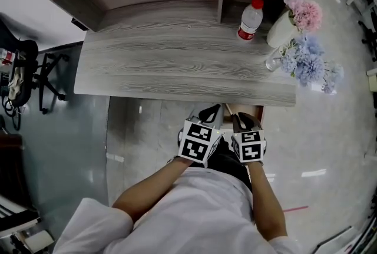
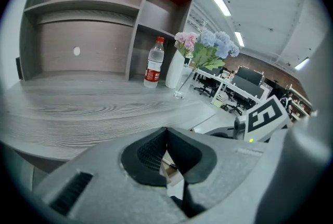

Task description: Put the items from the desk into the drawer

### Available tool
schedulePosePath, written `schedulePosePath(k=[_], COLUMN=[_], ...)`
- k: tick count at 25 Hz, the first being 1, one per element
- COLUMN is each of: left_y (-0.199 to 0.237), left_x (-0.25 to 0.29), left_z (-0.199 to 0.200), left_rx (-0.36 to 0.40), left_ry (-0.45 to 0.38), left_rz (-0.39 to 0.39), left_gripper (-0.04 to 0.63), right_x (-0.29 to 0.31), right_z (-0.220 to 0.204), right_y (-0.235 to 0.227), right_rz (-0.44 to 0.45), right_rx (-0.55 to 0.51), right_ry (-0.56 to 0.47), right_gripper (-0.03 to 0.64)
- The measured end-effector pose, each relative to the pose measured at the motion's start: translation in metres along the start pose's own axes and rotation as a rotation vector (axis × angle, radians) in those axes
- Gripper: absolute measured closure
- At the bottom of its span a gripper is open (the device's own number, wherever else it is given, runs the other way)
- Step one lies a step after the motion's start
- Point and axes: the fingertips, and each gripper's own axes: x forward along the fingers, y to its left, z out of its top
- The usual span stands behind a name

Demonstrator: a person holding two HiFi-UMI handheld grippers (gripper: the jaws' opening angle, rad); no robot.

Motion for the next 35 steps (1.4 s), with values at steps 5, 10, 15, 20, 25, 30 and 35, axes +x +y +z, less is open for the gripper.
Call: schedulePosePath(k=[5, 10, 15, 20, 25, 30, 35], left_y=[0.000, 0.003, 0.005, 0.005, 0.008, 0.012, 0.012], left_x=[-0.009, -0.023, -0.045, -0.069, -0.096, -0.118, -0.136], left_z=[0.013, 0.023, 0.027, 0.026, 0.023, 0.012, 0.006], left_rx=[-0.001, 0.007, -0.002, -0.001, 0.000, 0.004, 0.022], left_ry=[-0.031, -0.058, -0.080, -0.109, -0.140, -0.145, -0.153], left_rz=[-0.006, -0.002, 0.004, 0.003, 0.013, 0.021, 0.021], left_gripper=[0.591, 0.591, 0.592, 0.592, 0.592, 0.592, 0.592], right_x=[-0.024, -0.044, -0.064, -0.083, -0.099, -0.112, -0.124], right_z=[0.032, 0.062, 0.081, 0.093, 0.102, 0.109, 0.111], right_y=[0.005, 0.016, 0.033, 0.050, 0.073, 0.099, 0.122], right_rz=[-0.003, 0.004, 0.006, 0.003, 0.010, 0.024, 0.039], right_rx=[0.018, 0.038, 0.035, 0.023, 0.006, -0.006, 0.002], right_ry=[-0.068, -0.135, -0.191, -0.236, -0.274, -0.312, -0.342], right_gripper=[0.578, 0.581, 0.586, 0.589, 0.592, 0.595, 0.610])
